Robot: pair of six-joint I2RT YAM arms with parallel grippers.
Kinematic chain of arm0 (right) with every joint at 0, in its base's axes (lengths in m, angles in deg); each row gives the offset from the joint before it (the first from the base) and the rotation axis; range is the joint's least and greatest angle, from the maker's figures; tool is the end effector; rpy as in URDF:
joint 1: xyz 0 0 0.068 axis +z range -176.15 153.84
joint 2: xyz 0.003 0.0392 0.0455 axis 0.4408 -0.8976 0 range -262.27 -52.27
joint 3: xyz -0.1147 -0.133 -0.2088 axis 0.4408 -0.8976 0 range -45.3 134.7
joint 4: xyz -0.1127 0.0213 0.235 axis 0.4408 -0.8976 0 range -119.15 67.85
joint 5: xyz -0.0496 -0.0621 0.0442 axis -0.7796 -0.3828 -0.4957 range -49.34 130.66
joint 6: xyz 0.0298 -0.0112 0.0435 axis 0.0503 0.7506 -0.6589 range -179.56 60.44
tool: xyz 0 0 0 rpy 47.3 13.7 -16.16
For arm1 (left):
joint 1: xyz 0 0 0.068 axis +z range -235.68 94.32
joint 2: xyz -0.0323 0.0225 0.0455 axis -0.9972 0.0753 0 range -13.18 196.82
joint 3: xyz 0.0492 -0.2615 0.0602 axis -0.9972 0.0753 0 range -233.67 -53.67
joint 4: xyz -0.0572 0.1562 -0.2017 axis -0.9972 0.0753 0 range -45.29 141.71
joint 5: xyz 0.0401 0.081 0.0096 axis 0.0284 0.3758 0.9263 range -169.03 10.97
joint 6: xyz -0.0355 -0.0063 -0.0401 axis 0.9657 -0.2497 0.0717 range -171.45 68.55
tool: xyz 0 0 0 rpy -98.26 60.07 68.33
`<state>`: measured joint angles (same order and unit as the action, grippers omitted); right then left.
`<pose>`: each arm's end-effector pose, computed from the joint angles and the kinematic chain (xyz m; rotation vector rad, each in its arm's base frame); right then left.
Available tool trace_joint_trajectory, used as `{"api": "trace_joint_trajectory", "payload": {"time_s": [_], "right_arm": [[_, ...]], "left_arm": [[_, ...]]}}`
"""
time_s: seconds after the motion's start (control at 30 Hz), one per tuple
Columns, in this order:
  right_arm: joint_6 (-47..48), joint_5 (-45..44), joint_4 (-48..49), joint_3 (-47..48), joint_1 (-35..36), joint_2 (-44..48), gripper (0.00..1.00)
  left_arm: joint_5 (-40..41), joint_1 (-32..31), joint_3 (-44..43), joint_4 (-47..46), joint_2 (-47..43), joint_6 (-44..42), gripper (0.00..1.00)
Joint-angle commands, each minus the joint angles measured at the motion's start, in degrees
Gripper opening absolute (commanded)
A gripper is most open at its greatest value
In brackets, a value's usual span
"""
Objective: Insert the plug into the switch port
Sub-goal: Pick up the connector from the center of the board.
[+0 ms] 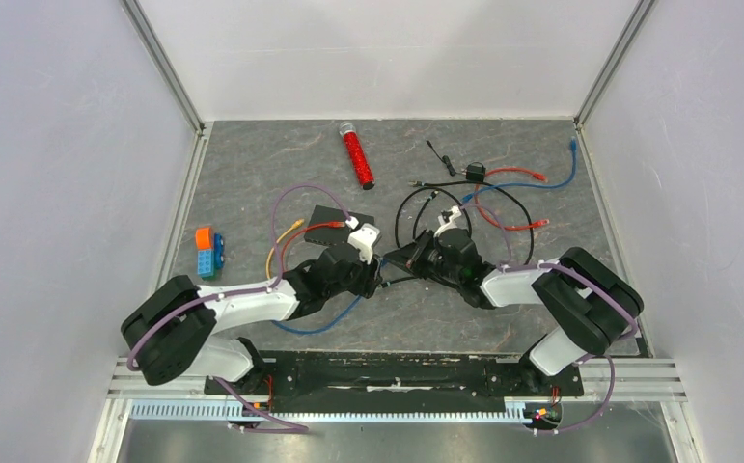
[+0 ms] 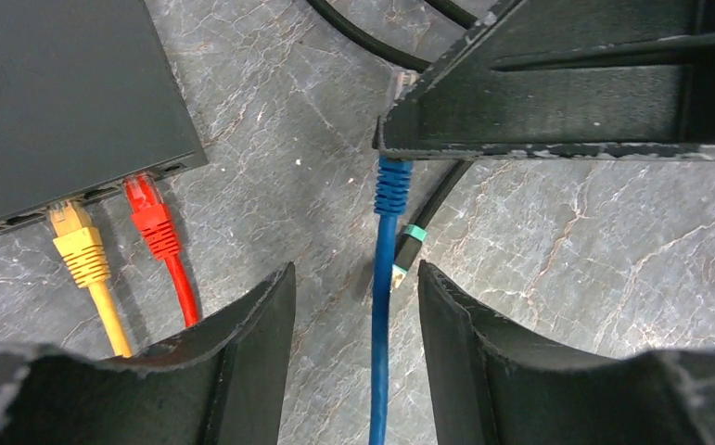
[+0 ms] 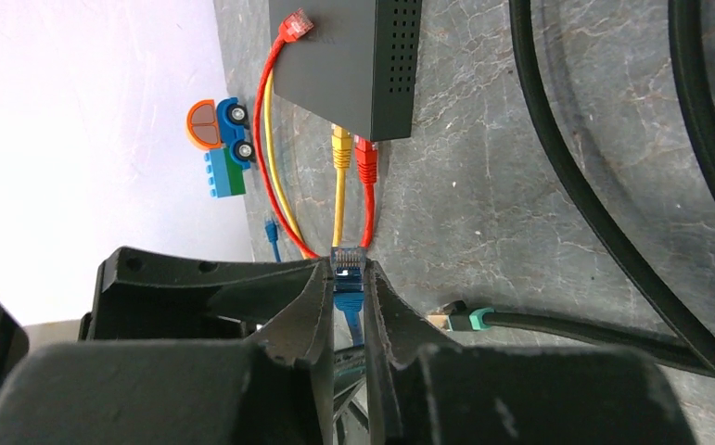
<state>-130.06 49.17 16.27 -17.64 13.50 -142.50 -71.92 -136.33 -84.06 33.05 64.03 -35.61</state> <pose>0.2175 0.1871 0.1430 0.4977 2.2158 1.3008 0.1697 -0.2000 0.1703 0.5975 2.1457 -0.5175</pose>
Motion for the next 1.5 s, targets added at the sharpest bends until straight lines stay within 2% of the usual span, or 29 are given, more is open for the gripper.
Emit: {"api": "trace_joint_trajectory", "payload": {"time_s": [0.0,0.07,0.2,0.27,0.3,0.4,0.47,0.53,0.63,0.73,0.87,0.97,1.03,1.1,1.2,1.33,1.47], "right_arm": [[-3.7,-0.7,8.0,-3.3,0.3,1.5,0.04],[-3.6,0.7,9.1,-3.4,0.3,1.0,0.04],[-3.8,1.7,11.8,-4.6,0.3,0.6,0.05],[-3.1,1.5,13.4,-5.1,0.2,1.1,0.08],[-1.7,1.5,13.0,-4.8,0.2,1.5,0.1],[4.9,2.1,10.3,-3.1,-0.1,3.7,0.23],[11.5,3.9,10.3,-2.7,-1.4,5.6,0.41],[19.2,6.1,9.9,-3.0,-4.0,8.0,0.51],[31.1,14.5,12.4,-2.7,-8.9,10.9,0.57],[45.5,27.7,15.3,-0.5,-12.3,12.4,0.58],[60.0,44.2,26.6,-3.3,-12.6,15.4,0.59],[70.8,51.1,34.7,-6.5,-12.6,17.1,0.61],[77.8,52.8,37.7,-8.1,-12.6,17.8,0.63],[84.6,54.0,33.7,-6.9,-12.6,18.2,0.64],[97.4,58.6,19.6,-2.1,-12.5,17.2,0.64],[108.4,62.1,8.4,1.9,-12.3,15.2,0.63],[125.7,60.7,-11.5,7.5,-11.4,13.2,0.61]], "left_arm": [[1.2,-0.2,-1.9,-6.9,1.7,-2.7,0.55],[0.4,-0.2,-2.1,-7.4,2.9,-2.6,0.47],[-2.4,-0.3,-1.9,-8.7,3.8,-2.1,0.22],[-4.0,-0.2,-2.2,-7.6,3.7,-1.7,0.07],[-5.1,-0.2,-2.1,-7.2,3.3,-1.7,0.03],[-6.8,-0.1,-1.1,-6.8,0.5,-0.9,0.02],[-9.8,0.1,-1.0,-4.6,-2.5,-0.4,0.02],[-10.9,0.7,-1.0,-1.3,-5.8,0.3,0.02],[-13.2,2.5,-0.6,2.4,-10.2,1.9,0.02],[-18.9,5.3,-0.3,5.0,-12.8,2.6,0.02],[-27.0,10.0,-2.4,10.6,-14.5,2.9,0.02],[-32.5,12.6,-3.8,13.8,-15.7,3.3,0.02],[-34.7,13.6,-5.2,16.1,-16.2,3.2,0.02],[-36.8,14.3,-6.6,18.8,-16.2,2.7,0.02],[-41.0,14.8,-8.3,21.6,-15.6,2.1,0.02],[-45.9,15.0,-9.4,22.1,-15.2,1.7,0.02],[-48.0,15.0,-10.9,23.2,-14.2,1.5,0.02]]}}
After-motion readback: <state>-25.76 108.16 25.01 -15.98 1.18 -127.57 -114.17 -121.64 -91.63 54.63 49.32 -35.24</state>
